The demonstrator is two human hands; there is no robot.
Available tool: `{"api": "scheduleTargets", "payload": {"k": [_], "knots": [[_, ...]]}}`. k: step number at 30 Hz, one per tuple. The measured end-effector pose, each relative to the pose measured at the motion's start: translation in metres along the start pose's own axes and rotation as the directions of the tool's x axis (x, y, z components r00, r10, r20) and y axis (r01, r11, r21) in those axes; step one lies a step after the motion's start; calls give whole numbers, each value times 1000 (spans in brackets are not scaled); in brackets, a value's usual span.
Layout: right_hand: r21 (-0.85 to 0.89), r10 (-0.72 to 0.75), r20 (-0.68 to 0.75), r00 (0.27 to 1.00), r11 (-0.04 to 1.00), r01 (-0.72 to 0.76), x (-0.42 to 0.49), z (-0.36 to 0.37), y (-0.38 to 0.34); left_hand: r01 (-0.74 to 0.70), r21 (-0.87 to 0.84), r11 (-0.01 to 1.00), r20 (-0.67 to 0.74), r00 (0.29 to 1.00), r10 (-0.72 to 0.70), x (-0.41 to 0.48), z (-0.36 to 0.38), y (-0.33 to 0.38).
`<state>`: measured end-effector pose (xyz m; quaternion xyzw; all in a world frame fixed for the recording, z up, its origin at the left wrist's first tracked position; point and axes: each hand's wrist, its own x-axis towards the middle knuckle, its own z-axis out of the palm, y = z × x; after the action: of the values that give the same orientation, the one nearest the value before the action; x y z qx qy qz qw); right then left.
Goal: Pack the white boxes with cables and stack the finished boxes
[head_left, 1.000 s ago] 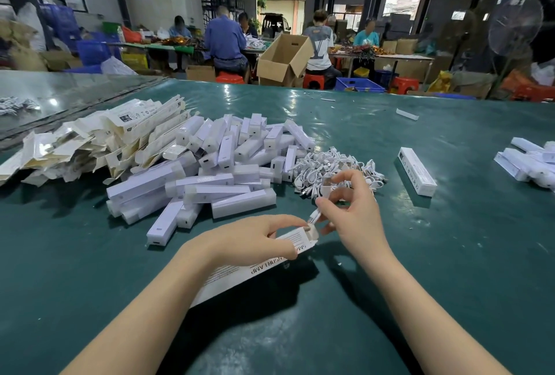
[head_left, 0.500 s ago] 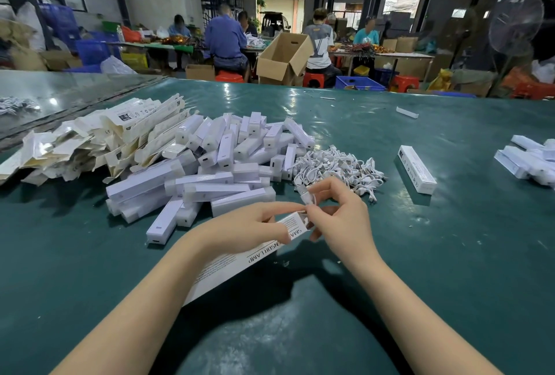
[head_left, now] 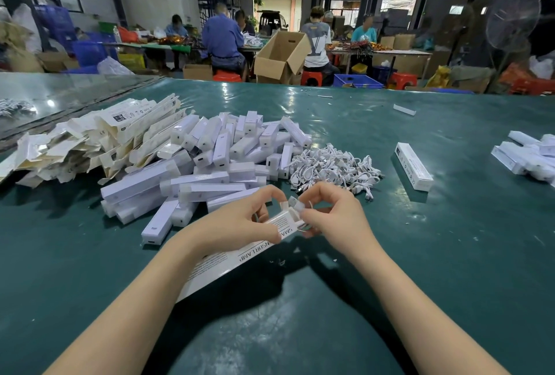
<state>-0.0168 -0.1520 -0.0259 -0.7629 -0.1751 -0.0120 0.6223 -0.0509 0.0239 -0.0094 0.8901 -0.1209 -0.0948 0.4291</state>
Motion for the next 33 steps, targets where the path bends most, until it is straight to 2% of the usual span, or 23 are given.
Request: {"api": "scheduleTargets", "payload": {"k": [9,13,18,21,27,30,33], "knots": [[-190,-34,240,970,978,81,-2,-9,-8,3,-92,996,30,1000,0,-1,-2,0],[-181,-39,325,945,978,102,-2,-12,-8,8,-69,998,32,999,-6,0,-2,1],[-126,17,381,925,992,34,0,-17,-6,6,-54,999,24,1000,-5,0,-2,0],[-137,8,369,929,989,46,0,-18,-6,-21,-14,1000,35,999,21,0,-2,-2],[-63,-26,216,976,997,41,-1,-10,-5,-18,-34,999,38,999,19,-1,-3,0],[-53,-32,238,971,998,46,-1,-10,-8,-22,-66,998,36,999,25,-1,-5,0],[-130,-65,266,962,986,103,1,-12,-10,-38,-73,997,35,999,41,0,-6,-2]]}}
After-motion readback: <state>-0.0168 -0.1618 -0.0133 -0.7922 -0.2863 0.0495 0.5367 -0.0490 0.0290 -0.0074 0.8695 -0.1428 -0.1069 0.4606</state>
